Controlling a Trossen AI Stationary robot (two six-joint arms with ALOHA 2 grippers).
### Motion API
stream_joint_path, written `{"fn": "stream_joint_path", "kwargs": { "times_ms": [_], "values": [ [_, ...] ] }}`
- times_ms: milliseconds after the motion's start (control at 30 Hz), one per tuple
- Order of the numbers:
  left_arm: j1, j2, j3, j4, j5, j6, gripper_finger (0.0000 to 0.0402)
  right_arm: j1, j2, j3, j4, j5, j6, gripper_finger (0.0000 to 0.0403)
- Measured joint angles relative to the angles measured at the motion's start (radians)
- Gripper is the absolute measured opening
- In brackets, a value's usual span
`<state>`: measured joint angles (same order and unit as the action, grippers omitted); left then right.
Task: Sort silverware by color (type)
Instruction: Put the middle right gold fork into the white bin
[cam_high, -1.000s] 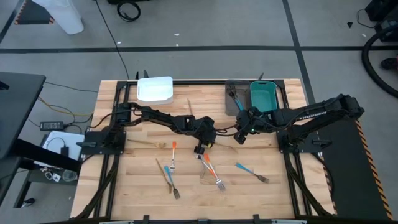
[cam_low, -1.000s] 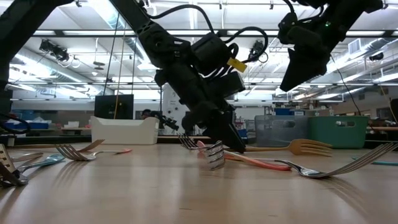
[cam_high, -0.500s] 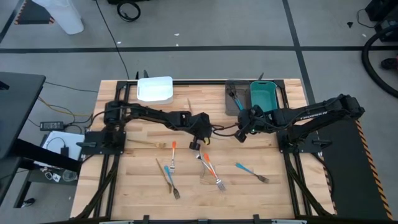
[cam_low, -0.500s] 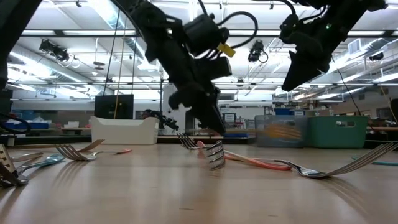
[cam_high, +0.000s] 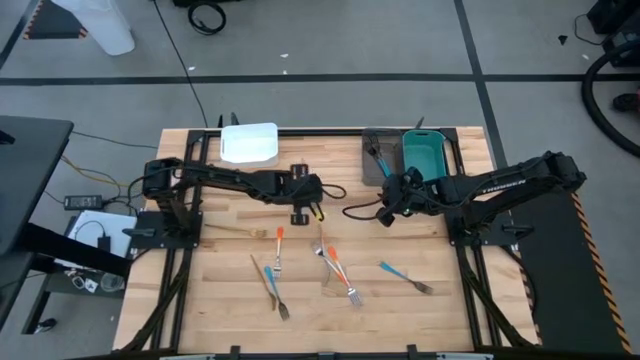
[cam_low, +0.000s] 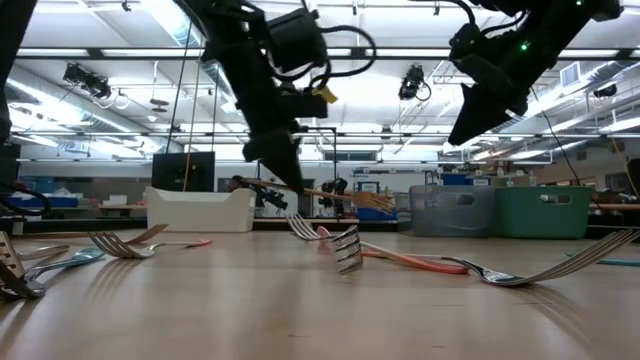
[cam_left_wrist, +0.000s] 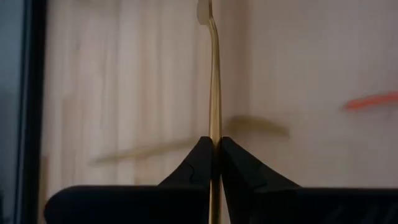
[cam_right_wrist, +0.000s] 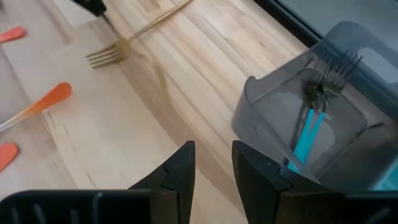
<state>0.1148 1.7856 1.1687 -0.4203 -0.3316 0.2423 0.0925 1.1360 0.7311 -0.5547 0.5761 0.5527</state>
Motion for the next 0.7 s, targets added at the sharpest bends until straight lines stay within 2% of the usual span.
{"fn": "stream_joint_path", "kwargs": {
  "times_ms": [367,700],
  "values": [
    [0.082,-0.215,-0.186,0.027,-0.102,-0.072,0.0024,0.0,0.006,-0.002,0.021,0.0,-0.012,0.0116],
    [0.185,-0.387,-0.334,0.093,-0.161,-0.036,0.0024,0.0,0.007,-0.002,0.057,0.0,-0.056,0.0116]
  ]
}}
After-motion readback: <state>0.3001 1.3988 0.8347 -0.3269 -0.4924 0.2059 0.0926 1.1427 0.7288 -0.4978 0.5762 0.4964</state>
